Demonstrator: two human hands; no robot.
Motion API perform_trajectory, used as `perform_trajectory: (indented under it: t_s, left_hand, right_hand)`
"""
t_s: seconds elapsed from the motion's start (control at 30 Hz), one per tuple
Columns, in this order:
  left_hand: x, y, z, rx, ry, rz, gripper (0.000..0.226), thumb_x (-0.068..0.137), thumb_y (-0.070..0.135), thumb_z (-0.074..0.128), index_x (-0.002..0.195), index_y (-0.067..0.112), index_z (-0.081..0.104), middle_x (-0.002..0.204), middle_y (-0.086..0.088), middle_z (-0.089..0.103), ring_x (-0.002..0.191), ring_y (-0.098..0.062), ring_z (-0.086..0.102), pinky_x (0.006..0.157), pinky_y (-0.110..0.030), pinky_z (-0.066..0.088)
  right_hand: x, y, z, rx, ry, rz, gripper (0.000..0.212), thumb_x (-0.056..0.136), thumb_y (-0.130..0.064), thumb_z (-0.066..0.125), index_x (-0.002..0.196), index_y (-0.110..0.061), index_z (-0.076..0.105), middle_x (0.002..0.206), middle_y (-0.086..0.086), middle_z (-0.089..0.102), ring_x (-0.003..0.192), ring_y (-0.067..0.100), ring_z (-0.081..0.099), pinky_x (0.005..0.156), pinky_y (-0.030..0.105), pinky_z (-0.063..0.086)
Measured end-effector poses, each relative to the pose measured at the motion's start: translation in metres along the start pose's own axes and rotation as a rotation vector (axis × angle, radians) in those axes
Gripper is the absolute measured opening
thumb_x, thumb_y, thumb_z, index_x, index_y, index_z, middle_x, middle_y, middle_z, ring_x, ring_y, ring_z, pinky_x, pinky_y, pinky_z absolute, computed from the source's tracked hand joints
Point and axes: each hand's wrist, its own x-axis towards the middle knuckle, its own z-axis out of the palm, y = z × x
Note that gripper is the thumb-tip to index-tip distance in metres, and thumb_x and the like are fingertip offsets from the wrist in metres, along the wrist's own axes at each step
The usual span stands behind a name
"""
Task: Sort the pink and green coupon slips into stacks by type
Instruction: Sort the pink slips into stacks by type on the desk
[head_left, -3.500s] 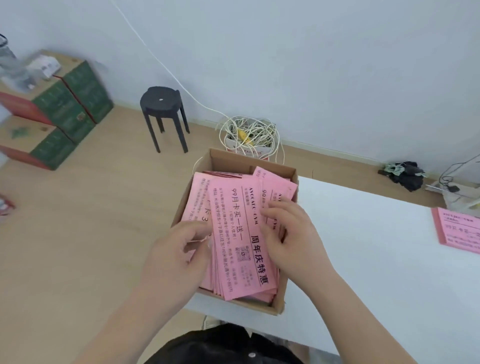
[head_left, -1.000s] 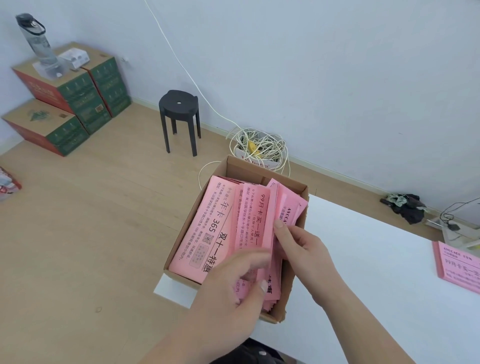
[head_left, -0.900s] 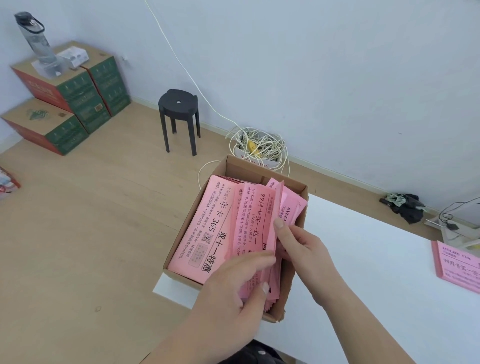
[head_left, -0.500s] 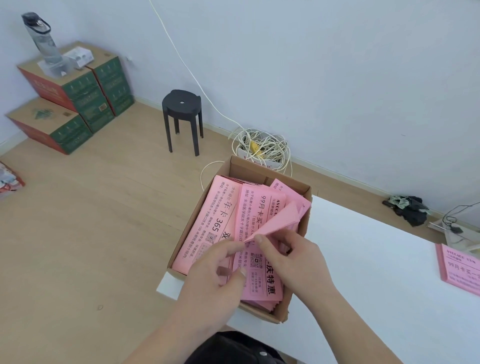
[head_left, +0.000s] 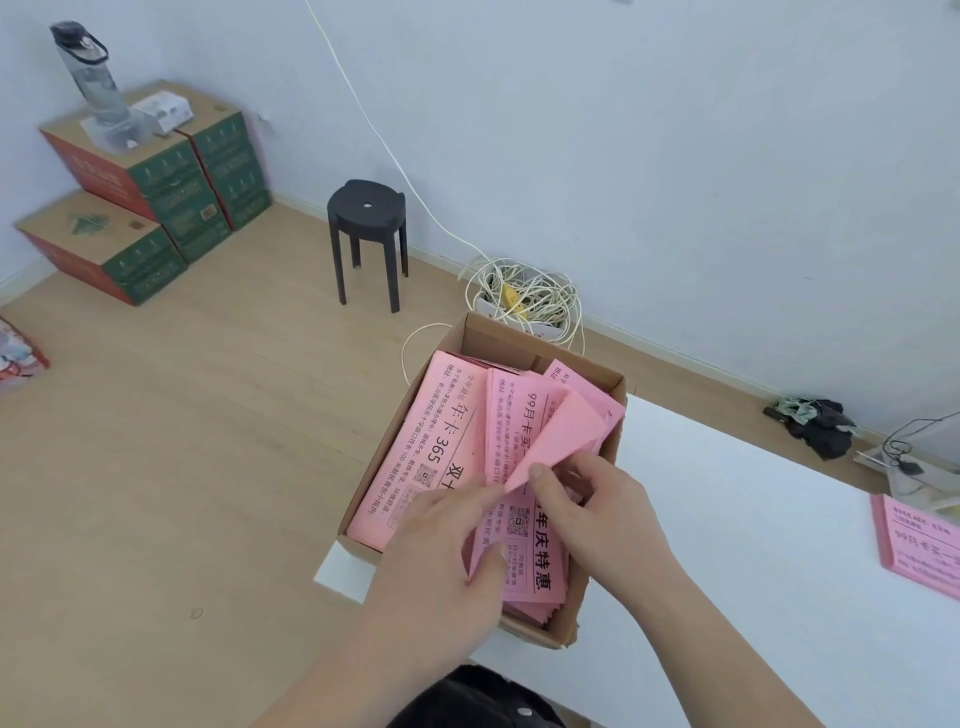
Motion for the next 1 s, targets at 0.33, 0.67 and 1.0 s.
perform_trajectory:
  t_s: [0.33, 0.67, 1.0]
  left_hand:
    - [-0.01, 0.011, 0.011, -0.133, -0.048, 0.225, 0.048, 0.094, 0.006, 0.062, 0.128, 0.038, 0.068, 0.14, 0.039, 0.051, 0.135, 0.009, 0.045, 0.107, -0.019, 0.043]
    - [0.005, 0.012, -0.004, -0.546, 0.025, -0.247, 0.045, 0.101, 0.0, 0.056, 0.114, 0.042, 0.062, 0.102, 0.018, 0.077, 0.095, 0.003, 0.071, 0.075, -0.017, 0.058]
    - [0.033, 0.023, -0.003, -0.262, 0.039, -0.181, 0.018, 0.099, 0.023, 0.064, 0.103, 0.039, 0.072, 0.085, 0.016, 0.073, 0.081, -0.002, 0.071, 0.078, -0.038, 0.063]
  right_hand:
    - [-0.009, -0.008, -0.007, 0.214, -0.002, -0.045, 0.027, 0.094, -0.044, 0.069, 0.079, -0.021, 0.07, 0.07, -0.013, 0.07, 0.068, 0.004, 0.063, 0.062, 0.015, 0.044]
    - [-0.001, -0.003, 0.003, -0.054, 0.033, -0.083, 0.06, 0.07, -0.075, 0.07, 0.114, -0.034, 0.071, 0.114, -0.024, 0.065, 0.107, 0.0, 0.06, 0.092, 0.03, 0.054]
    - [-0.002, 0.0, -0.009, 0.131, 0.07, 0.021, 0.035, 0.097, -0.023, 0.068, 0.13, -0.032, 0.062, 0.127, -0.018, 0.062, 0.118, -0.002, 0.059, 0.092, 0.013, 0.047]
